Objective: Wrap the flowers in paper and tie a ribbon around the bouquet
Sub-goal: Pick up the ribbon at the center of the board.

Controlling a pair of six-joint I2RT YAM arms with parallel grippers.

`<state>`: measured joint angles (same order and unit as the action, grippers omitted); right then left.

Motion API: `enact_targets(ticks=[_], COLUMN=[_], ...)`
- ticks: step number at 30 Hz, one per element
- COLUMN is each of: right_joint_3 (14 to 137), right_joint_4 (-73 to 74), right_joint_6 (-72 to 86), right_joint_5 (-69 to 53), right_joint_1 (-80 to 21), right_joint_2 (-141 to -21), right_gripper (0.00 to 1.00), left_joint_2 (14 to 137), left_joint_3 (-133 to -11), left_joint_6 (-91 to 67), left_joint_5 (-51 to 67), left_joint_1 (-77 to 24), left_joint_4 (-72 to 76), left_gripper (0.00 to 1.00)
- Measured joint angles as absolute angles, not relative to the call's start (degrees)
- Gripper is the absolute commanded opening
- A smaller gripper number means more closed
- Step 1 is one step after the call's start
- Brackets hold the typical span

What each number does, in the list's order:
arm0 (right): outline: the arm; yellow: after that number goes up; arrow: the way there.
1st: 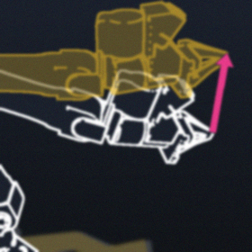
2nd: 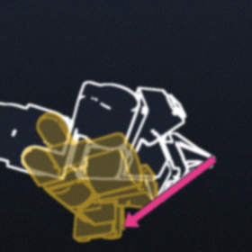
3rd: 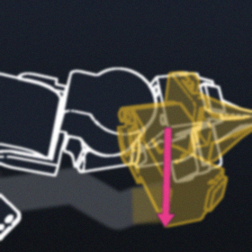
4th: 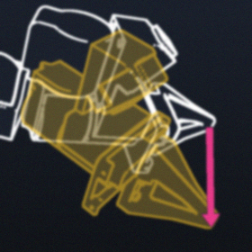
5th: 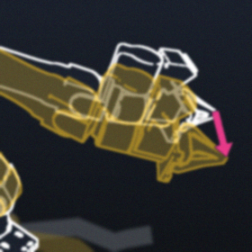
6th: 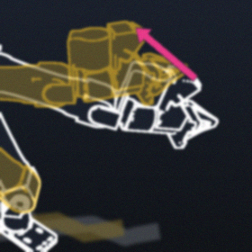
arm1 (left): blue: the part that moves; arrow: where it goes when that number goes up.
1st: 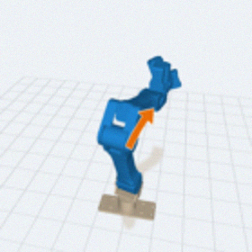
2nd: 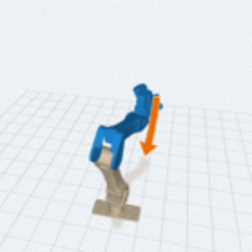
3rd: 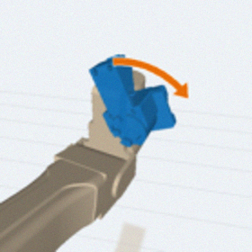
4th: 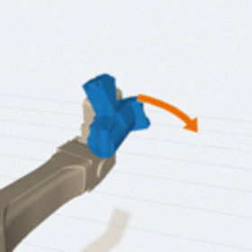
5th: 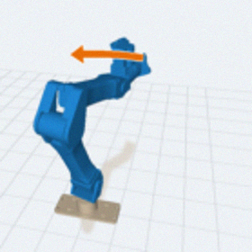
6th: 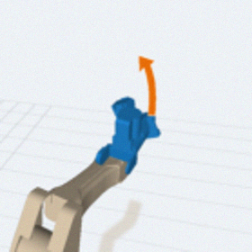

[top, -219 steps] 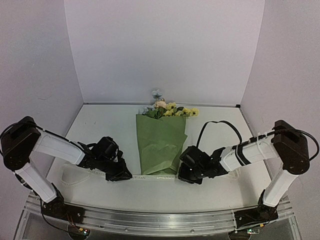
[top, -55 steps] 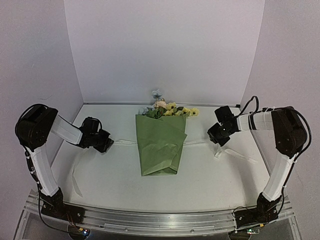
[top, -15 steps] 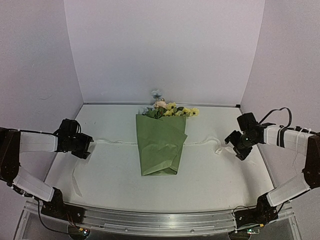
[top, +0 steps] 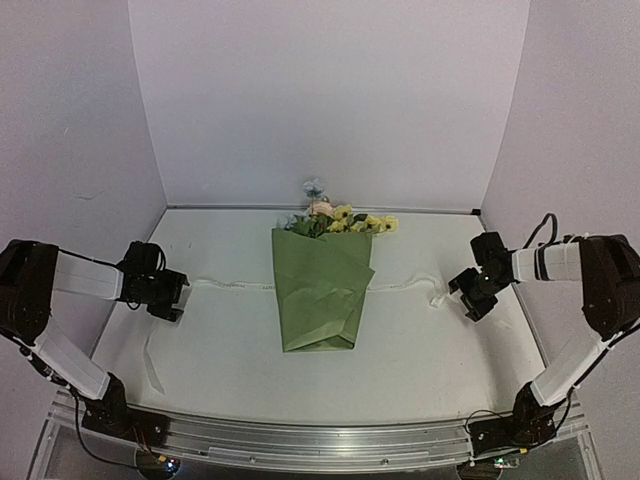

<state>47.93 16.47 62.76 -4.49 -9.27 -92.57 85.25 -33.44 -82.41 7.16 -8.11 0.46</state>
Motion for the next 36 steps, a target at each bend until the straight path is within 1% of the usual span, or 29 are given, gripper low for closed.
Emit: enact_targets(ticks=[2, 7, 8, 12, 15, 17, 20, 22, 24, 26, 29, 32, 36], right_joint_3=[48.61, 49.52, 49.72, 50.38, 50.54, 50.61, 50.81, 50.87, 50.75, 50.52, 50.33, 50.33, 50.51], right_joint_4=[15.56, 14.62, 14.52, 14.13, 14.09, 14.12, 14.11, 14.04, 13.85, 13.56, 13.0, 11.75, 10.77], right_joint_6=[62.86, 62.38, 62.4, 61.88, 61.75, 61.67, 61.51, 61.75, 62.07, 62.51, 63.26, 64.11, 64.94], right_joint_5=[-4.69, -5.06, -5.15, -5.34, -5.43, -5.44, -5.62, -5.98, -6.5, -7.09, -7.94, -8.88, -9.83], right_joint_1=[-8.91, -8.21, -8.08, -7.59, -7.41, -7.38, -7.32, -7.27, -7.27, -7.27, -7.27, -7.27, -7.25], right_joint_2=[-93.35, -93.59, -93.66, -93.82, -93.82, -93.82, -93.82, -93.82, -93.82, -93.82, -94.14, -96.01, -98.8], right_gripper=[0.62, 0.43, 0.41, 0.28, 0.21, 0.23, 0.39, 0.46, 0.5, 0.51, 0.46, 0.35, 0.21], left_joint_2=[85.47, 85.67, 85.93, 87.57, 88.16, 88.8, 90.21, 91.1, 91.69, 91.96, 92.13, 92.48, 92.94], left_joint_3=[-33.64, -34.15, -34.57, -36.15, -36.72, -37.24, -38.52, -39.4, -39.92, -40.13, -40.19, -40.53, -40.92], left_joint_6=[-82.56, -82.48, -82.4, -82.31, -82.3, -82.17, -82.07, -81.89, -81.68, -81.37, -81.07, -80.83, -80.28], left_joint_5=[6.06, 3.63, 3.36, 2.62, 1.75, 1.01, 0.28, -0.15, -0.41, -0.63, -0.75, -0.95, -1.63], left_joint_1=[-7.82, -6.12, -5.58, -3.01, -2.01, -1.61, -1.21, -1.06, -0.98, -0.95, -0.94, -0.85, -0.67], left_joint_4=[0.56, -0.03, -0.46, -0.69, -1.09, -1.45, -1.7, -1.98, -2.15, -2.17, -2.17, -2.4, -2.97], left_gripper=[0.72, 0.72, 0.71, 0.67, 0.59, 0.56, 0.53, 0.5, 0.48, 0.48, 0.46, 0.42, 0.3])
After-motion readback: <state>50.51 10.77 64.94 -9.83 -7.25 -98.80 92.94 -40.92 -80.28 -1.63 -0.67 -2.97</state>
